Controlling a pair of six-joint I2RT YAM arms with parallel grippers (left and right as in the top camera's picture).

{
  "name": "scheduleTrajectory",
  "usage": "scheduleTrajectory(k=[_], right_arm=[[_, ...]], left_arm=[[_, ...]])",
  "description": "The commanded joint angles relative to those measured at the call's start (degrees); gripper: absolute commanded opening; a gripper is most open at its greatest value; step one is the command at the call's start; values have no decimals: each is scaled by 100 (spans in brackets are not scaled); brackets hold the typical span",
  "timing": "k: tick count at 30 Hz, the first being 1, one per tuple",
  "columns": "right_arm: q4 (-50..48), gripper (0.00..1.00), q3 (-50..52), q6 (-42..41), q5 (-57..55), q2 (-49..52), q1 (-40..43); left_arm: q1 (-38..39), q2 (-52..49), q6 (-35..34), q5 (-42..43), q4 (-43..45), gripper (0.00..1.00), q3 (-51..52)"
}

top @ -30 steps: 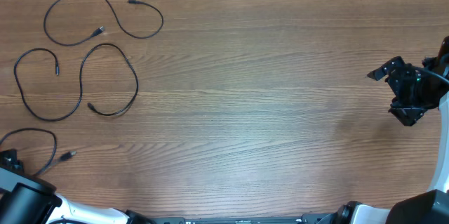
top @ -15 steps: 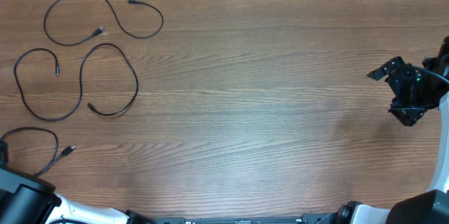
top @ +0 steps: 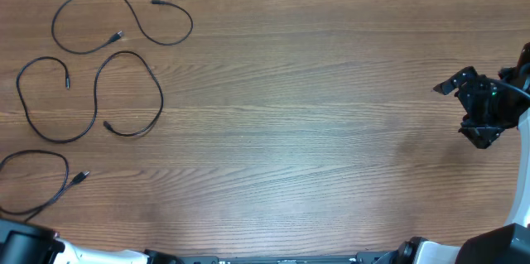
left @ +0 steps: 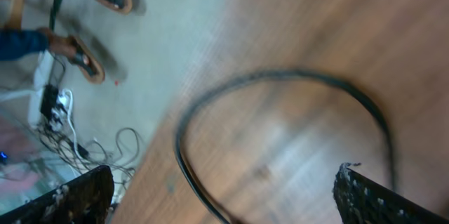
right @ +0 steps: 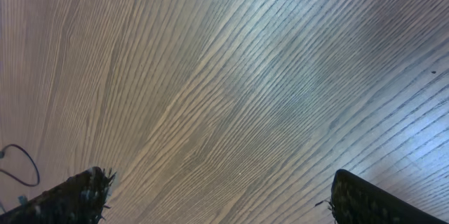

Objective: Untangle cables
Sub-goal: 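Adjust the lower-left cable with the left gripper near the table edge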

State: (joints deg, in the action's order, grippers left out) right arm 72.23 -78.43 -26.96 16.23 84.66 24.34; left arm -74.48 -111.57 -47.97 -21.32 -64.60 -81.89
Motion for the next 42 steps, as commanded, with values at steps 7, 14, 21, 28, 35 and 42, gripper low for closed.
scheduleTrajectory(k=[7, 14, 21, 28, 35, 42], right_arm=[[-13, 100, -103, 26, -13, -42, 7], [-13, 100, -103, 26, -13, -42, 7], [-13, 100, -103, 26, -13, -42, 7], [-13, 100, -103, 26, -13, -42, 7], [-13, 100, -103, 26, -13, -42, 7], [-13, 100, -103, 26, -13, -42, 7]], left_arm=[[-866, -33, 330, 1088, 1180, 100, 605], [-876, -35, 1119, 1169, 1276, 96, 627], [-881, -35, 719, 828, 1364, 100, 717], [-881, -46, 1132, 1235, 1504, 91, 717], [-833, -52, 2315, 2240, 1558, 87, 728], [-791, -52, 3008, 2612, 1904, 95, 778]])
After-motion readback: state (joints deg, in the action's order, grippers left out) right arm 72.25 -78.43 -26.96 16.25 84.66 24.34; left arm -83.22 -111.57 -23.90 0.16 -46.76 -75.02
